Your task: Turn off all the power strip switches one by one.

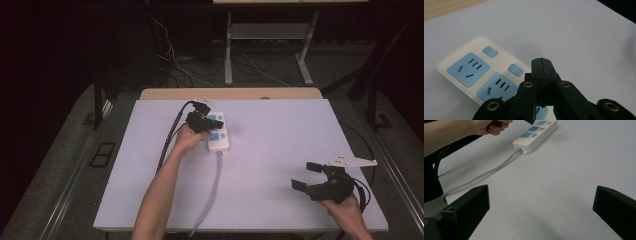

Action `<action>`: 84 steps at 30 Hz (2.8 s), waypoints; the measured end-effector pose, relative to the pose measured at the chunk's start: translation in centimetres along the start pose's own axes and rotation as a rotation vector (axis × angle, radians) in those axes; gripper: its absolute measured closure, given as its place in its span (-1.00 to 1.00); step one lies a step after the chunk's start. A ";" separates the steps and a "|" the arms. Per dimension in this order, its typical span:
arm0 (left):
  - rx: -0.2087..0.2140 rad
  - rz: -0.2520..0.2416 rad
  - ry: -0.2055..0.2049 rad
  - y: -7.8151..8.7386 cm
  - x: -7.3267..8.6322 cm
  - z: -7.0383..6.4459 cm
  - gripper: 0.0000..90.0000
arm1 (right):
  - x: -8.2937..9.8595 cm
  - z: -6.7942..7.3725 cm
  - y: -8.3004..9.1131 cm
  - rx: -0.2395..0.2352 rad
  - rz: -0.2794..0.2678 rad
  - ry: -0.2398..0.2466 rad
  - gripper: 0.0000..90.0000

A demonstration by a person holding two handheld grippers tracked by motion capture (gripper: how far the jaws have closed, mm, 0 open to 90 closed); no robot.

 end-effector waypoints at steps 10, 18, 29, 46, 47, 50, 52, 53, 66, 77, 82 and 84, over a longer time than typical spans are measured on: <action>-0.023 0.023 -0.013 0.0 -1.2 0.6 0.99 | 0.0 -0.1 0.0 0.002 0.000 -0.003 -0.99; -0.035 0.058 -0.032 -0.5 -2.6 0.8 0.99 | 0.0 -0.2 0.1 0.006 -0.005 -0.007 -0.99; -0.059 0.098 -0.037 -1.6 -2.1 1.2 0.99 | 0.0 -0.2 0.2 0.009 -0.005 -0.006 -0.99; -0.076 0.118 -0.026 -3.0 -1.1 1.6 0.99 | 0.0 -0.2 0.1 0.006 -0.001 -0.002 -0.99; -0.074 0.116 -0.022 -3.1 -1.0 1.6 0.99 | 0.0 -0.2 0.1 0.006 0.000 0.000 -0.99; -0.074 0.120 -0.020 -3.3 -0.8 1.6 0.99 | 0.0 -0.2 0.1 0.006 -0.001 -0.002 -0.99; -0.076 0.134 -0.023 -3.4 -0.5 1.6 0.98 | 0.0 -0.2 0.1 0.006 -0.002 -0.002 -0.99; -0.072 0.131 -0.022 -3.4 -0.5 1.6 0.98 | 0.0 -0.2 0.1 0.006 -0.002 -0.002 -0.99; -0.074 0.133 -0.006 -3.3 -0.5 1.8 0.99 | 0.0 -0.1 0.0 0.008 0.005 0.004 -0.99; -0.087 0.150 0.014 -3.3 -0.6 1.7 0.99 | 0.0 0.0 0.0 0.006 0.004 0.006 -0.99; -0.110 0.165 -0.004 -3.5 -0.6 1.5 0.99 | 0.0 0.1 0.0 0.003 -0.001 0.009 -0.99; -0.112 0.171 0.003 -3.5 -0.7 1.5 0.99 | 0.0 0.1 0.0 0.003 0.000 0.008 -0.99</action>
Point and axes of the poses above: each handheld gripper's, and its own axes: y roughly backward along the jaws, x roughly out of its underside, z roughly to its left, the point moved 3 cm from there along -y, roughly forward along the jaws, and after that the axes turned 9 degrees about -z, right-handed, at the moved point
